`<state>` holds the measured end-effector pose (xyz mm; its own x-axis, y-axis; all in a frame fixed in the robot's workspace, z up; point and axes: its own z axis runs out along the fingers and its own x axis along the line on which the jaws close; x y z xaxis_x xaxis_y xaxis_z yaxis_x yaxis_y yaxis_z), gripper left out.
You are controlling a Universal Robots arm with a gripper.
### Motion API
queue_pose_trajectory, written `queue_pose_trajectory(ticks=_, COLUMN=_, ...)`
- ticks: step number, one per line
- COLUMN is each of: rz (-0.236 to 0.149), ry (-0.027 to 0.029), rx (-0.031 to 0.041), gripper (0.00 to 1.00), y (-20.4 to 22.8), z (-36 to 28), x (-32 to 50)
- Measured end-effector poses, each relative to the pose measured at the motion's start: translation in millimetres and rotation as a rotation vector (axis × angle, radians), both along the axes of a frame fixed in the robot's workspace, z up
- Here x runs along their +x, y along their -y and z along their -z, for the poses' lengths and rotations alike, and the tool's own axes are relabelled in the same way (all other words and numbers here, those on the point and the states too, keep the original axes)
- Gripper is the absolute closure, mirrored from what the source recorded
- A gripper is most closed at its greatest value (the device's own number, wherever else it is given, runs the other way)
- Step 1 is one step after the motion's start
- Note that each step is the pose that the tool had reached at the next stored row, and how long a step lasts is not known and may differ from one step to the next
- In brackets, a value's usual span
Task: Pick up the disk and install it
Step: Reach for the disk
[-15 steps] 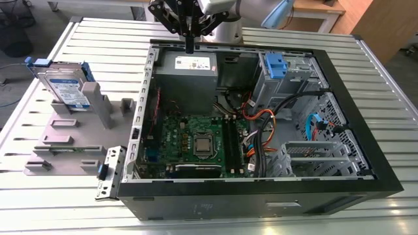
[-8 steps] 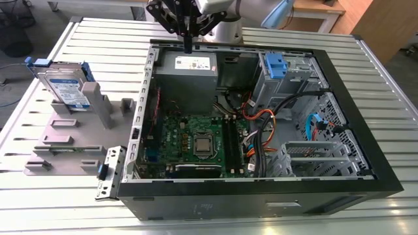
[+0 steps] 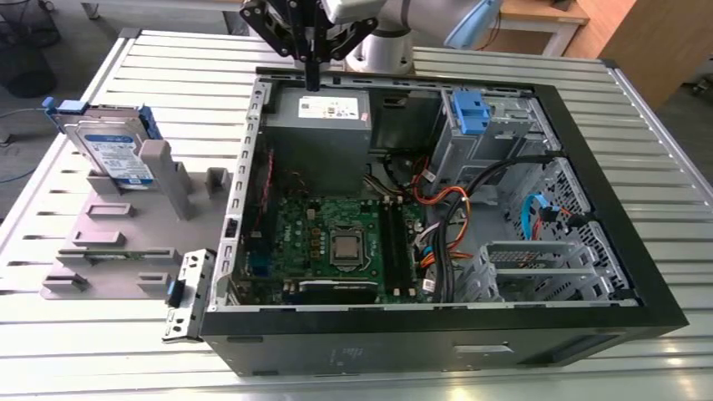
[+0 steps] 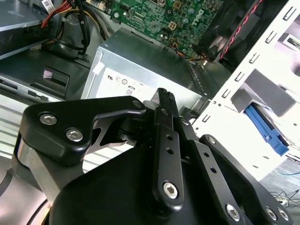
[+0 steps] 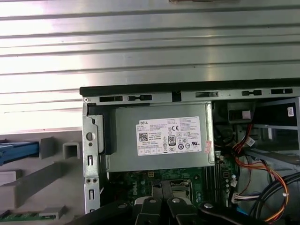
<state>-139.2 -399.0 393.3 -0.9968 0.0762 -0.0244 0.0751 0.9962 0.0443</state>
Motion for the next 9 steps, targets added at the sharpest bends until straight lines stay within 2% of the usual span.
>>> queue_pose_trajectory(ticks=4, rz=0.000, ry=0.0000, rx=0.0000, gripper=0.89, y=0.0, z=0.0, x=-6.2)
queue_pose_trajectory(ticks=9, rz=0.000, ry=0.0000, rx=0.0000, gripper=0.89, y=0.0, z=0.0, x=-7.0)
